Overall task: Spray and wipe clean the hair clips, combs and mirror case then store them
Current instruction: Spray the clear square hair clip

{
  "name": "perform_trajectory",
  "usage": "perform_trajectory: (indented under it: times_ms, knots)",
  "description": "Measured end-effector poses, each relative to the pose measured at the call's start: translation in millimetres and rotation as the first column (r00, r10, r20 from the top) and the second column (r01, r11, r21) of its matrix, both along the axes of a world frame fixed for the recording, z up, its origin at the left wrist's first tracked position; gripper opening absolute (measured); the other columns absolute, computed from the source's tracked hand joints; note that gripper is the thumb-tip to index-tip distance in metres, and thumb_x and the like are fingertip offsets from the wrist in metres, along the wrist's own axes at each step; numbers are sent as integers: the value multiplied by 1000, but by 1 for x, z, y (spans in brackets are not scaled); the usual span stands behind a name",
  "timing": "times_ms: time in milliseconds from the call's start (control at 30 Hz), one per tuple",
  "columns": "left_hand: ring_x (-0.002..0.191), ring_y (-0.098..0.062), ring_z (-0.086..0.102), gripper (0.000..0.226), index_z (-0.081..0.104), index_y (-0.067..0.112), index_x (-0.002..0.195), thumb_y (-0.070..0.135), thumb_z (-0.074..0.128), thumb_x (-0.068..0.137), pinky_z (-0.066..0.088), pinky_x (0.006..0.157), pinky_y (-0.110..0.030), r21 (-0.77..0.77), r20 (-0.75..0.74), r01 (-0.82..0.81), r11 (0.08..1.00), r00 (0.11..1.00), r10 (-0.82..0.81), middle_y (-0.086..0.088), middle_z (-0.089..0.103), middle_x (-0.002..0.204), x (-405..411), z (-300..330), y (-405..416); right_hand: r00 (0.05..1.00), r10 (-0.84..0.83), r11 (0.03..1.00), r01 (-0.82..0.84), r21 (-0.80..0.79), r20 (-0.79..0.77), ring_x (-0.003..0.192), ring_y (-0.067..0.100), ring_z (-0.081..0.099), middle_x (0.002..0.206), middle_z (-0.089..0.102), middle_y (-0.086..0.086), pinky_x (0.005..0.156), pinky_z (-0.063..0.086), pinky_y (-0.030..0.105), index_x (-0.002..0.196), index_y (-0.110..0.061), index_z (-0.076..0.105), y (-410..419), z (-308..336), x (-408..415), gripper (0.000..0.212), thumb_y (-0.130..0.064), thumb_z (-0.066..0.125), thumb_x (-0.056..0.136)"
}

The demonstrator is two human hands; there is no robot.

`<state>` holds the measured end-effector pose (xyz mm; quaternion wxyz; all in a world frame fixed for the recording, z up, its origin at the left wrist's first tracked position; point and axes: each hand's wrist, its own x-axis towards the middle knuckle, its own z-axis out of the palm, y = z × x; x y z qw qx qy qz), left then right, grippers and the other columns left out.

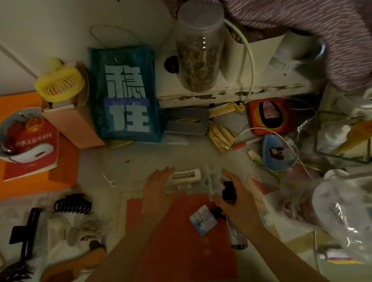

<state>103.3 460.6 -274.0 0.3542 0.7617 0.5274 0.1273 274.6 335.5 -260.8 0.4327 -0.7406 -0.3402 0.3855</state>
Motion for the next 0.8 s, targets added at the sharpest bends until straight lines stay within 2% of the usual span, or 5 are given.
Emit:
perform_trajectory:
  times_ms: [167,233,400,600,800]
  knots:
    - [131,-32,44,73,54,8,132,27,84,68,26,114,-36,-53,-78,41,998,996,-45,-13,53,137,6,-18,17,1000,-14,1000,14,2,-4,85,-23,55,87,61,-33,71,43,0,131,-36,39,0,-10,0,57,-14,68,87]
    - [132,-31,43,73,54,8,132,29,84,69,25,114,-35,-61,-89,59,996,994,-64,-13,53,137,9,-26,20,1000,-23,1000,23,-2,-17,87,-23,55,92,60,-36,71,42,-1,131,-36,39,0,-15,1,58,-12,68,87]
    - [127,-28,48,69,58,10,129,31,84,68,33,110,-39,-73,-67,75,995,995,-80,-10,57,132,17,-37,23,997,-46,999,46,-2,-62,98,-27,48,115,50,-22,78,39,-3,137,-21,39,-2,-20,1,60,-8,68,86]
    - [111,-29,55,63,63,10,124,31,84,68,38,99,-32,-51,-64,153,987,986,-157,-11,62,119,16,-43,29,993,-79,997,77,-33,-84,106,0,56,120,57,-5,83,46,4,133,-25,41,-6,-23,2,57,-5,66,87]
    - [103,-24,56,62,66,10,118,38,84,66,36,90,-26,-49,-80,215,975,973,-218,-8,64,112,13,-41,33,994,-91,995,88,-45,-64,98,-14,55,117,58,-10,81,45,3,132,-27,42,-9,-22,0,56,-5,67,87]
